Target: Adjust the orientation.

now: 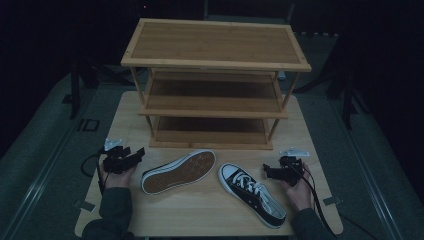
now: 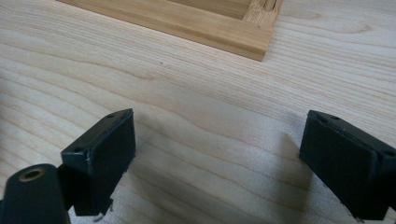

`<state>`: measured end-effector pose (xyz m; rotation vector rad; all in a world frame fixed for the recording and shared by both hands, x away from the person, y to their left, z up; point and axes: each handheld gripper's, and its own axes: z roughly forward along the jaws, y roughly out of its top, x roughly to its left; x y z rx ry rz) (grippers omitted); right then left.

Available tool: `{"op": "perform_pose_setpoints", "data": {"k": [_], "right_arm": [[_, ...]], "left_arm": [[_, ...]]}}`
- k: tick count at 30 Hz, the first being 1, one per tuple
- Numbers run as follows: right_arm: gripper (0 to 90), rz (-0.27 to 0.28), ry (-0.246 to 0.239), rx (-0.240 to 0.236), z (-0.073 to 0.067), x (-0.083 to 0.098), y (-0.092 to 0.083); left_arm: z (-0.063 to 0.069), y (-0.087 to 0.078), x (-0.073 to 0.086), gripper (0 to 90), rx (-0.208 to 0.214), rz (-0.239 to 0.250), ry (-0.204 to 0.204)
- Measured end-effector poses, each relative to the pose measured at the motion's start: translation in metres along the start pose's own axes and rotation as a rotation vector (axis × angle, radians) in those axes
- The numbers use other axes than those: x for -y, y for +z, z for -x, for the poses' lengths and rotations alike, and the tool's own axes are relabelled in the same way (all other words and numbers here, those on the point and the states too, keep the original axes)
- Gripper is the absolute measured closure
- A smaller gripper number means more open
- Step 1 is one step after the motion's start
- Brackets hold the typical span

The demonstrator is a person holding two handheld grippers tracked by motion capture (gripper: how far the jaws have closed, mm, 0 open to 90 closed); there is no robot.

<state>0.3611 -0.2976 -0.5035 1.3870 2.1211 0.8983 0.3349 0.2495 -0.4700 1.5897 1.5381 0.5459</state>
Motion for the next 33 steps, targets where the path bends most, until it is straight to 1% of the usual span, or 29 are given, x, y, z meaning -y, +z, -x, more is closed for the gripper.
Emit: {"op": "perform_pose_setpoints", "data": {"k": [2, 4, 5, 6, 7, 8, 9, 11, 13, 14, 16, 17, 20, 24, 27, 30, 33], "right_arm": [[10.1, 0.000, 0.000, 0.000, 0.000, 0.000, 0.000], [10.2, 0.000, 0.000, 0.000, 0.000, 0.000, 0.000], [10.5, 0.001, 0.003, 0.003, 0.000, 0.000, 0.000], [11.8, 0.003, 0.004, 0.004, 0.000, 0.001, -0.001], [11.8, 0.003, 0.004, 0.004, 0.000, 0.001, -0.001], [13.8, 0.007, 0.013, 0.011, 0.000, 0.002, -0.002], [13.8, 0.007, 0.013, 0.011, 0.000, 0.002, -0.002], [13.8, 0.008, 0.013, 0.011, 0.000, 0.002, -0.003], [13.8, 0.008, 0.012, 0.012, 0.000, 0.002, -0.003], [13.8, 0.007, 0.012, 0.012, 0.000, 0.002, -0.003], [13.8, 0.007, 0.013, 0.012, 0.000, 0.002, -0.003], [13.8, 0.008, 0.013, 0.013, 0.000, 0.003, -0.003], [13.8, 0.008, 0.013, 0.014, 0.000, 0.003, -0.003], [13.8, 0.008, 0.013, 0.014, 0.000, 0.003, -0.004], [13.8, 0.008, 0.014, 0.014, 0.000, 0.003, -0.004], [13.8, 0.008, 0.014, 0.014, 0.000, 0.003, -0.004], [13.8, 0.007, 0.016, 0.015, 0.000, 0.004, -0.004]], "left_arm": [[0.002, -0.002, 0.000, 41.4, 0.005, -0.001, 0.005], [0.007, -0.006, -0.001, 42.7, 0.029, -0.002, 0.022], [0.007, -0.006, -0.001, 43.5, 0.029, -0.002, 0.022], [0.010, -0.008, -0.002, 43.7, 0.042, -0.005, 0.033], [0.010, -0.008, -0.002, 43.7, 0.042, -0.005, 0.033], [0.013, -0.010, -0.002, 43.7, 0.059, -0.009, 0.044], [0.013, -0.010, -0.002, 43.7, 0.059, -0.009, 0.044], [0.018, -0.011, 0.000, 43.7, 0.080, -0.018, 0.052], [0.022, -0.012, 0.001, 43.6, 0.087, -0.028, 0.066], [0.024, -0.012, 0.003, 43.0, 0.083, -0.030, 0.073], [0.028, -0.012, 0.005, 40.4, 0.078, -0.041, 0.094], [0.030, -0.012, 0.007, 39.6, 0.084, -0.052, 0.100], [0.034, -0.010, 0.012, 37.9, 0.093, -0.074, 0.107], [0.034, -0.012, 0.015, 37.3, 0.101, -0.086, 0.114], [0.037, -0.015, 0.020, 37.7, 0.119, -0.106, 0.131], [0.041, -0.019, 0.026, 37.4, 0.137, -0.128, 0.159], [0.044, -0.024, 0.030, 37.5, 0.144, -0.130, 0.174]]}}
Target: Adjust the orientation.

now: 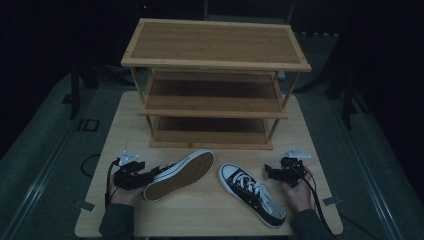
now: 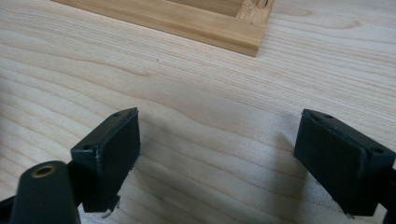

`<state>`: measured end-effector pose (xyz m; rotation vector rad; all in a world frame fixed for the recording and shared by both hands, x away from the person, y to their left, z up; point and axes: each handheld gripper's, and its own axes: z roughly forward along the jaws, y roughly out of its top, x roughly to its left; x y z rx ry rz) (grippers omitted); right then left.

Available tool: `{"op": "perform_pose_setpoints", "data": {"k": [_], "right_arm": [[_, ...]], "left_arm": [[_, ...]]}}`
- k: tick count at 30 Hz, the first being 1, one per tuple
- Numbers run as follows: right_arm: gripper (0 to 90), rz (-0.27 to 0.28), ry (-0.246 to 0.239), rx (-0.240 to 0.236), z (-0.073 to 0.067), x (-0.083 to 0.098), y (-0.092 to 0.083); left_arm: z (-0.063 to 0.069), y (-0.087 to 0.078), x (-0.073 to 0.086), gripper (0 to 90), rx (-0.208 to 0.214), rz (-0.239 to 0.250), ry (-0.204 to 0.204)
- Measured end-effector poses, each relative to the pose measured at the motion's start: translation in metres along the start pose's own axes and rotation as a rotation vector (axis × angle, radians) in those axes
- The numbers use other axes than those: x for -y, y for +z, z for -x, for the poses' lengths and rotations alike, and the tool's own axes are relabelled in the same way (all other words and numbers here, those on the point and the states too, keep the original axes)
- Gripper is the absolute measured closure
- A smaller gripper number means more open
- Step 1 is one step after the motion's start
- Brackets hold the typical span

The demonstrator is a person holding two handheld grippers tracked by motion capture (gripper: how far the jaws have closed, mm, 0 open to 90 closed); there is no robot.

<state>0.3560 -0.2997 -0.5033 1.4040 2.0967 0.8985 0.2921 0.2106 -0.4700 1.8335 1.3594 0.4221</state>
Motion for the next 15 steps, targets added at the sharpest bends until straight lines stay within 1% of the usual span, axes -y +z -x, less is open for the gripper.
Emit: {"op": "perform_pose_setpoints", "data": {"k": [2, 4, 6, 11, 12, 13, 14, 15], "right_arm": [[13.8, 0.000, 0.000, 0.000, 0.000, 0.000, 0.000], [13.8, 0.000, 0.000, 0.001, 0.000, 0.001, -0.001], [13.8, 0.000, 0.000, 0.001, 0.000, 0.001, -0.001], [13.8, 0.000, 0.000, 0.002, 0.000, 0.001, -0.001], [13.8, 0.000, 0.001, 0.002, -0.001, 0.001, -0.001], [13.8, 0.000, 0.001, 0.002, -0.001, 0.001, -0.001], [13.8, 0.000, 0.001, 0.002, -0.001, 0.001, -0.001], [13.8, 0.000, 0.001, 0.002, -0.001, 0.001, -0.001]], "left_arm": [[0.003, -0.002, 0.002, 37.8, -0.006, -0.002, 0.012], [0.007, -0.005, 0.005, 38.4, -0.002, -0.003, 0.020], [0.011, -0.007, 0.009, 38.6, 0.011, -0.006, 0.025], [0.024, -0.012, 0.014, 38.0, 0.036, -0.018, 0.072], [0.026, -0.012, 0.014, 38.0, 0.032, -0.020, 0.081], [0.028, -0.013, 0.015, 38.1, 0.038, -0.013, 0.085], [0.029, -0.014, 0.015, 37.8, 0.056, -0.009, 0.080], [0.031, -0.014, 0.014, 37.7, 0.065, -0.006, 0.085]]}}
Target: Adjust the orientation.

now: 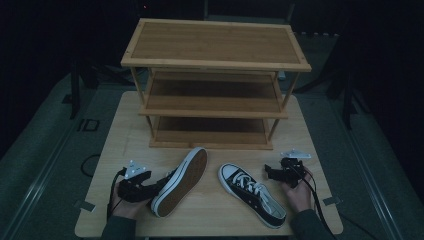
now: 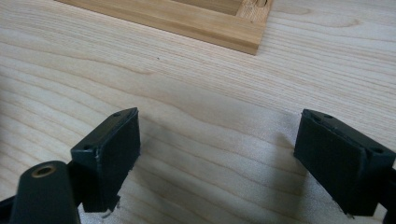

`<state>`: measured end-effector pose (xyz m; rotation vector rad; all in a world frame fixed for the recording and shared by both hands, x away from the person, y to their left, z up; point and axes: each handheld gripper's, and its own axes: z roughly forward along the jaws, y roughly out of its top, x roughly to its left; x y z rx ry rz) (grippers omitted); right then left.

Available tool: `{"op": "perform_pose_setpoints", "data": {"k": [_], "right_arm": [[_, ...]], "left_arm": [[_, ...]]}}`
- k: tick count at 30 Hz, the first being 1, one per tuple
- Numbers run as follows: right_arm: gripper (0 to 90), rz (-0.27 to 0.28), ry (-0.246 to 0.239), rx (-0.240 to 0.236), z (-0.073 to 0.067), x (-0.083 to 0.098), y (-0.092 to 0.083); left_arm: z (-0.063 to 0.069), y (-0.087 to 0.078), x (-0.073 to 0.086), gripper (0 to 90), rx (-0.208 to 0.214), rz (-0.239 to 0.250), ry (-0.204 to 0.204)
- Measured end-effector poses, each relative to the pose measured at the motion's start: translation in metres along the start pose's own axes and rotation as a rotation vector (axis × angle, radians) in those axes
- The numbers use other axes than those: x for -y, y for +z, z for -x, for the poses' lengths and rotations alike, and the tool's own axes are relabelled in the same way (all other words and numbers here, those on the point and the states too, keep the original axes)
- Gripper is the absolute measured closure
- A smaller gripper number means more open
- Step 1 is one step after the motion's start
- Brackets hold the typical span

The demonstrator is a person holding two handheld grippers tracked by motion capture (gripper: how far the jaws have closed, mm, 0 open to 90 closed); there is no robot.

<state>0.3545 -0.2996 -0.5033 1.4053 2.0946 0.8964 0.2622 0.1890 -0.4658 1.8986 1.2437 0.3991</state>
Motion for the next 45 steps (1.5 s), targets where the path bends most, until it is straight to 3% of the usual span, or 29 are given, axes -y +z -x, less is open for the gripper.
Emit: {"op": "perform_pose_setpoints", "data": {"k": [8, 18, 26, 32, 34, 39, 45], "right_arm": [[13.8, 0.000, 0.000, 0.000, 0.000, 0.000, 0.000], [13.8, 0.000, 0.003, 0.000, 0.000, 0.000, 0.000], [13.8, 0.001, 0.002, 0.000, 0.000, 0.000, 0.000], [13.8, 0.001, 0.002, 0.000, 0.000, 0.000, 0.000], [13.8, 0.001, 0.001, -0.001, 0.000, 0.000, 0.000], [13.9, 0.001, 0.002, 0.000, 0.000, 0.000, 0.000], [13.9, 0.001, 0.002, 0.000, 0.000, 0.000, 0.000]], "left_arm": [[0.023, 0.003, -0.008, 38.1, 0.047, -0.010, 0.080], [0.057, 0.005, -0.016, 36.6, 0.149, 0.009, 0.153], [0.065, 0.005, -0.019, 36.4, 0.163, 0.010, 0.173], [0.063, 0.001, -0.021, 36.0, 0.166, 0.036, 0.163], [0.065, 0.000, -0.021, 37.6, 0.144, 0.028, 0.180], [0.067, 0.000, -0.020, 41.7, 0.143, 0.007, 0.185], [0.067, 0.002, -0.015, 51.4, 0.176, -0.030, 0.166]]}}
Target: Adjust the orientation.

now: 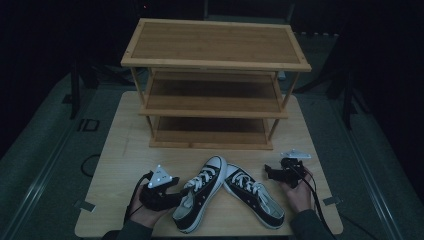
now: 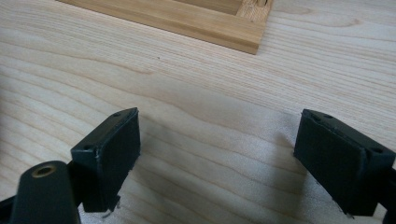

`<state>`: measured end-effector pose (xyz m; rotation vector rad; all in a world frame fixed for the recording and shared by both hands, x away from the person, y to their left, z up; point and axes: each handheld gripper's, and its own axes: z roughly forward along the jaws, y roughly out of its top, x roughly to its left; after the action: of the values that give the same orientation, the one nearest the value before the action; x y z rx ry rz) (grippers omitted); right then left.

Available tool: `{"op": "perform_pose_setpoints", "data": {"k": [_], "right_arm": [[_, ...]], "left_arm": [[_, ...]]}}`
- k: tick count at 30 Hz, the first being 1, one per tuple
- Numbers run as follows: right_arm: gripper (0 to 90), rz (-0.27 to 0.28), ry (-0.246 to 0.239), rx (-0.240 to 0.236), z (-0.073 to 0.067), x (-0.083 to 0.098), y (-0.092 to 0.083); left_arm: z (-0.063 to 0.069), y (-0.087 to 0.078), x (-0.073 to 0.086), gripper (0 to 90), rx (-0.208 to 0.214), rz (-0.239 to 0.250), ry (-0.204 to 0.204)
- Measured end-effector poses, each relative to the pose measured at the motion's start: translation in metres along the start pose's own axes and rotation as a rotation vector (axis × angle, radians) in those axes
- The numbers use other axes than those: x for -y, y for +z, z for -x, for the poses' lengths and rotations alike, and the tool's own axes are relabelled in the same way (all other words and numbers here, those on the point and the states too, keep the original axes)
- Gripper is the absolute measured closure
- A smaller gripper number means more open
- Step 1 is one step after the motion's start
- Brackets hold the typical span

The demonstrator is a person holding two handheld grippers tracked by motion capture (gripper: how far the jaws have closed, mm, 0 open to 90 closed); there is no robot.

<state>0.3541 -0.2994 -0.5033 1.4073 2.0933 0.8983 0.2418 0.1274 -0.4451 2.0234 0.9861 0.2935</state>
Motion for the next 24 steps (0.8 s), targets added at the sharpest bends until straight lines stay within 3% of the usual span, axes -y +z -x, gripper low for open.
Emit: {"op": "perform_pose_setpoints", "data": {"k": [9, 15, 24], "right_arm": [[13.9, 0.000, 0.000, 0.000, 0.000, 0.000, 0.000], [13.9, 0.000, 0.000, 0.000, 0.000, 0.000, 0.000], [13.9, 0.000, 0.000, 0.000, 0.000, 0.000, 0.000]], "left_arm": [[-0.004, 0.024, 0.005, 67.5, 0.054, -0.094, -0.045], [-0.005, 0.025, 0.003, 87.9, 0.090, -0.065, -0.080], [-0.019, 0.015, 0.003, 88.8, 0.192, 0.047, -0.212]]}}
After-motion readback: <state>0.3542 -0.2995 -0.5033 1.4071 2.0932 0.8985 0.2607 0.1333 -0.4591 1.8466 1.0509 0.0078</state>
